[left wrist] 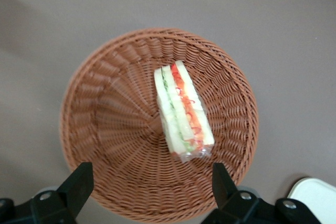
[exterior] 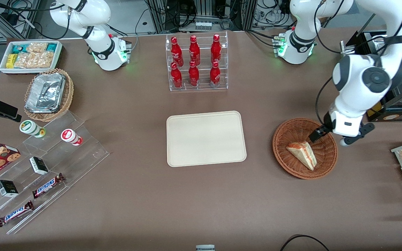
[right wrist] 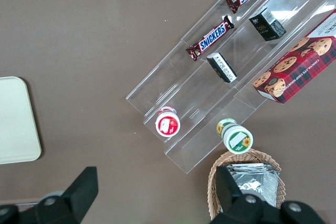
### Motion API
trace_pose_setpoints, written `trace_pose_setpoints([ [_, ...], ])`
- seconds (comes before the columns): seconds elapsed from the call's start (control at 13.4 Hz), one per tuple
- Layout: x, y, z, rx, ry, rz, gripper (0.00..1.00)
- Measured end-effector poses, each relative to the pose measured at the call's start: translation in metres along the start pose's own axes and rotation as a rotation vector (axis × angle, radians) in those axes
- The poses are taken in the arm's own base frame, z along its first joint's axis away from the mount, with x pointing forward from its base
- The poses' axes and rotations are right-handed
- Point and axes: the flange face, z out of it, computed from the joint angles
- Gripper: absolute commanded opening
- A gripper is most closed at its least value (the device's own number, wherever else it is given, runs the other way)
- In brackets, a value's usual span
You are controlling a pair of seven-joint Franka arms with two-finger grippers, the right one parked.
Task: Place sandwich from basket to tray
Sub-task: 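Lower the left gripper and close it on the wrapped sandwich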
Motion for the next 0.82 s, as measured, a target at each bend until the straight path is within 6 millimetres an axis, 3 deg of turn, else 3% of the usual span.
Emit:
trace_pose_setpoints([
  [0.67,-0.009,0.010,0.079,-0.034,-0.012,-0.056,1.00],
  [0.74,-0.008,0.010,0.085,-0.034,-0.016,-0.060,0.98],
  [0.82,-0.007,0.009,0.090,-0.036,-0.016,-0.064,0.76],
])
